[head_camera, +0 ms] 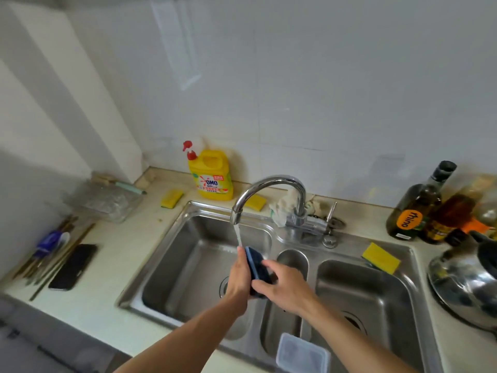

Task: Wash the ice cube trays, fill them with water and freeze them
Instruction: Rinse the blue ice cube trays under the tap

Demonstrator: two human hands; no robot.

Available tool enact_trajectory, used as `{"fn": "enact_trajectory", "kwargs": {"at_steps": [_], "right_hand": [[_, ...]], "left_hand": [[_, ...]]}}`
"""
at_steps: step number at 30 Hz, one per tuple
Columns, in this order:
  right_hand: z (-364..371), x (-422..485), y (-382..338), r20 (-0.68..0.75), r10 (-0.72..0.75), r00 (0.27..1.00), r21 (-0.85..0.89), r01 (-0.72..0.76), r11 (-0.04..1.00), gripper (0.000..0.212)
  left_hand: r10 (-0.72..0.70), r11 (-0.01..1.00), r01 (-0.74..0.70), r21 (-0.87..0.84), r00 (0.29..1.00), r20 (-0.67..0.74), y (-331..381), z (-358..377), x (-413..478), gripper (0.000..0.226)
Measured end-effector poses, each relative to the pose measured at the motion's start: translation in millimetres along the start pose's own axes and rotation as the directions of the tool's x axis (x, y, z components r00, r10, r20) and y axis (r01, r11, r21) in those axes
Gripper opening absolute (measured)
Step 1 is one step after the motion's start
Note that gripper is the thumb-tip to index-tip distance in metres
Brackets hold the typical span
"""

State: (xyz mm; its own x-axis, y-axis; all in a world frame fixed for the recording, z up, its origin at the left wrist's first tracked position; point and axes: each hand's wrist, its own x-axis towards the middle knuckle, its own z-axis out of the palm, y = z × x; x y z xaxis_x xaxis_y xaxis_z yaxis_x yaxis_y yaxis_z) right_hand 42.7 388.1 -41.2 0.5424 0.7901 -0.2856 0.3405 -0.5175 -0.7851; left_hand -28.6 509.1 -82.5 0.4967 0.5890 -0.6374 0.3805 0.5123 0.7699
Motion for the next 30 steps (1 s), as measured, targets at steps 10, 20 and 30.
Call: {"fn": "enact_trajectory", "kwargs": {"at_steps": [10,20,30], "right_hand": [[11,48,-11,0.044,0.07,0.997,0.128,-0.075,0.989,0.065],[9,88,10,-0.09,0.496,0.863,0.48,-0.399,0.781,0.052],[25,22,43,-0.137,0.643,0.754,0.438,-0.536,0.722,0.055]], "left_hand": [[0.155,0.947,-0.153,0.282,0.988,0.012,32,-20,45,0.066],[-0.06,0.899,0.046,0.435,0.998,0.018,60,-114,149,0.067],[-0.171,0.923,0.08,0.377,0.962,0.215,63,-48,172,0.031]]}}
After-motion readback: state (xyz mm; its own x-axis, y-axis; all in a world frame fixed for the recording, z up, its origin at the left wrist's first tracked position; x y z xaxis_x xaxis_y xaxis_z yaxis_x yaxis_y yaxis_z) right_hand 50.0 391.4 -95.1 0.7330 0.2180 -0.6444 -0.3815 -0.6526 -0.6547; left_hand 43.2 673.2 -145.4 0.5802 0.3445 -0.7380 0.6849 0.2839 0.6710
